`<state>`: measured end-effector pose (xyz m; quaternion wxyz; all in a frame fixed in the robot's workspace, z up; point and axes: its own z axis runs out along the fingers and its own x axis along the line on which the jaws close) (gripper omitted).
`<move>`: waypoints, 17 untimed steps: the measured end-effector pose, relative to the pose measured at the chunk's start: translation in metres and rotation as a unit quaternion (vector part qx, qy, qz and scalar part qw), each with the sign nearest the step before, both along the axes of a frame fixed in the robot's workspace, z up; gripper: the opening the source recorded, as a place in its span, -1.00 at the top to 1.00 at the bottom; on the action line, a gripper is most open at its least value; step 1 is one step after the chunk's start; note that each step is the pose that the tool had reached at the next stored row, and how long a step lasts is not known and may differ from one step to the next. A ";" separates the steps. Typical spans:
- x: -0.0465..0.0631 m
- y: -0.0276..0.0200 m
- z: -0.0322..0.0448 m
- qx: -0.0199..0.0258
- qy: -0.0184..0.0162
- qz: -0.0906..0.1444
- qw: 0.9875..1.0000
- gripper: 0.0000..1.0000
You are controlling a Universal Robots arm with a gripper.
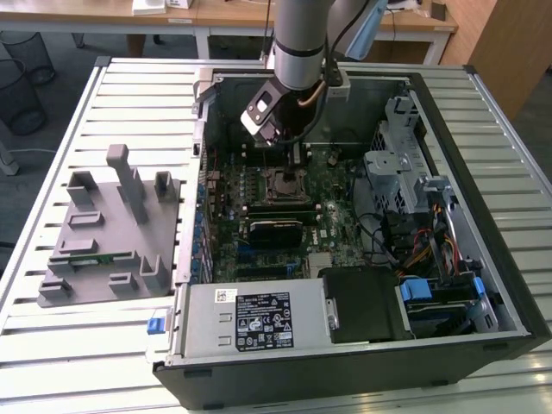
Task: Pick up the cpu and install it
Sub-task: 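Install the first cpu locking lever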
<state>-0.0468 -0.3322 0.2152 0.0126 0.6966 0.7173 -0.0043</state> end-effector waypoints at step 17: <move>0.000 0.0000 0.0388 0.000 0.000 0.000 1.000 0.79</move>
